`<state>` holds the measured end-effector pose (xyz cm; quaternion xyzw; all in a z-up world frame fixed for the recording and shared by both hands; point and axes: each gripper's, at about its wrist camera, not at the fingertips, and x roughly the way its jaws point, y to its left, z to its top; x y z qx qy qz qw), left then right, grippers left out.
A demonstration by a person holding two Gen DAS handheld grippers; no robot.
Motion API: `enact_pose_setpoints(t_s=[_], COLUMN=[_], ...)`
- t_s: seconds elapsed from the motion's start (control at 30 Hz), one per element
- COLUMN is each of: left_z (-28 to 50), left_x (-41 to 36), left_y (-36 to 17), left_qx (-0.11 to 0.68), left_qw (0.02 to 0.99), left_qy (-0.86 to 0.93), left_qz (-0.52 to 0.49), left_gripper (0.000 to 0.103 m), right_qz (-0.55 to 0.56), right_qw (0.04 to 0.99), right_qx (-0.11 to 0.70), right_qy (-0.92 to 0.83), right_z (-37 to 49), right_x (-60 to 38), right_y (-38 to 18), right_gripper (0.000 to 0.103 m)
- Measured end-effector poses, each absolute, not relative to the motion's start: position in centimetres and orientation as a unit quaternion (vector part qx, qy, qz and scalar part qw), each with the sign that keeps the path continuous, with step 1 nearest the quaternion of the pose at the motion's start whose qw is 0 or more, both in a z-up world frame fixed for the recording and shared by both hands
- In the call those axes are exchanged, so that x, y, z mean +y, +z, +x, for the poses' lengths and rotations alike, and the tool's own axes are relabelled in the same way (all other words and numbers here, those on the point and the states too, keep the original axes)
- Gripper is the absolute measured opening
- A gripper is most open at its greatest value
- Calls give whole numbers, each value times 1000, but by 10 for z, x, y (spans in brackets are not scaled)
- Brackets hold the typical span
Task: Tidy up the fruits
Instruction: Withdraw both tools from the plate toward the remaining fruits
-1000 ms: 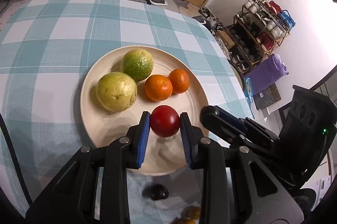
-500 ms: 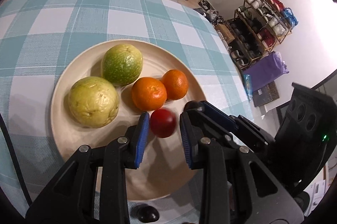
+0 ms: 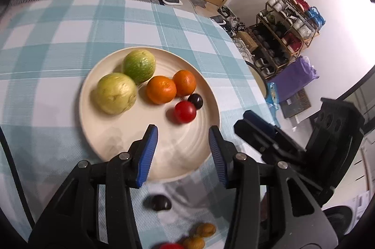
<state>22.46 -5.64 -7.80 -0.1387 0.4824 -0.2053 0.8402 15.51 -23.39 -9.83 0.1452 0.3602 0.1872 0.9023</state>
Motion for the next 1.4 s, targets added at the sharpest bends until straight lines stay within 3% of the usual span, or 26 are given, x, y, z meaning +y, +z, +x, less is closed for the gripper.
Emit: enact_pose_setpoints(t_s=[0.1, 0.37, 0.63, 0.7, 0.9, 1.03, 1.27, 1.4], left_z=[202, 152, 114, 107, 91, 83, 72, 67], left_x=[-52, -48, -41, -38, -30, -27, -18, -15], left_y=[-68, -48, -38, -37, -41, -48, -65, -81], left_qx=[471, 435, 416, 414, 415, 427, 444, 464], left_qw=[852, 881, 896, 898, 899, 894, 886, 876], left_qy=[-194, -169, -145, -139, -129, -123, -121, -121], left_qz=[-122, -83, -62, -62, -58, -54, -57, -60], left_gripper=[41, 42, 57, 66, 82, 85, 101, 101], right_qz=[150, 133, 119, 118, 112, 105, 95, 94], right_qw=[902, 913, 916, 917, 918, 918, 919, 916], right_qx=[358, 334, 325, 324, 322, 321, 322, 331], right_qy=[190, 195, 202, 202, 204, 206, 209, 206], right_z=[143, 106, 76, 70, 56, 48, 33, 27], right_x=[-235, -227, -216, -215, -211, -208, -204, -205], right_y=[-93, -71, -62, -61, -58, -58, -62, -69], right_gripper=[67, 84, 86, 86, 92, 94, 98, 98])
